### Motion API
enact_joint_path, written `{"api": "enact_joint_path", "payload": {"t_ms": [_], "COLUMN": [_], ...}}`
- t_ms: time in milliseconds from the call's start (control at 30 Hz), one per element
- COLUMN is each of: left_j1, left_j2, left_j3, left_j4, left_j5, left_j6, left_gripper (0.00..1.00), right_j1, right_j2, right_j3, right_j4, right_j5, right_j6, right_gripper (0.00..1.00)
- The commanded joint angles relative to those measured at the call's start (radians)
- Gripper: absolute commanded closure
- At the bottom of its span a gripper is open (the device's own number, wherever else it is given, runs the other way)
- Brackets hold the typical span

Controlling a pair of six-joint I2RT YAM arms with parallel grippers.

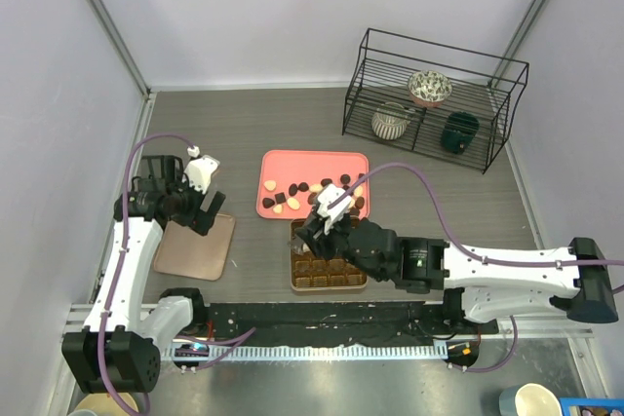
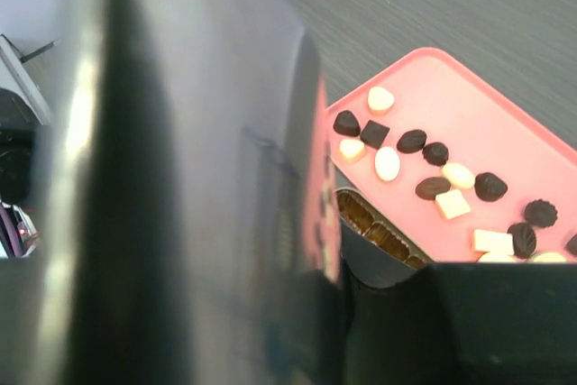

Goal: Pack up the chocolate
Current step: Place the fake chocolate in the packing box.

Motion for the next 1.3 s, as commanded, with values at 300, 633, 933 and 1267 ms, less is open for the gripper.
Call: {"api": "enact_joint_path", "payload": {"t_ms": [300, 633, 933, 1267], "left_j1": [0.006, 0.005, 0.006, 0.005], "left_j2": [0.008, 0.004, -0.004, 0.015], "left_j3": [0.016, 0.015, 0.015, 0.03], "left_j4": [-0.016, -0.016, -0.018, -0.01], "left_j5": [0.033, 0.028, 0.028, 0.042], "left_j6": [0.016, 0.026, 0.024, 0.009], "left_gripper": [0.0, 0.01, 0.0, 0.0], "right_j1": [0.032, 0.032, 0.032, -0.204], "right_j2": [0.044, 0.047, 0.015, 0.127], "right_j3": [-0.051, -0.049, -0.023, 0.152], "right_j4": [0.094, 0.095, 0.1, 0.192], "right_j5": [0.075, 0.071, 0.118, -0.032], "right_j6": [0.07, 0.094, 0.05, -0.094], "right_gripper": [0.6, 0.52, 0.53, 0.57]}}
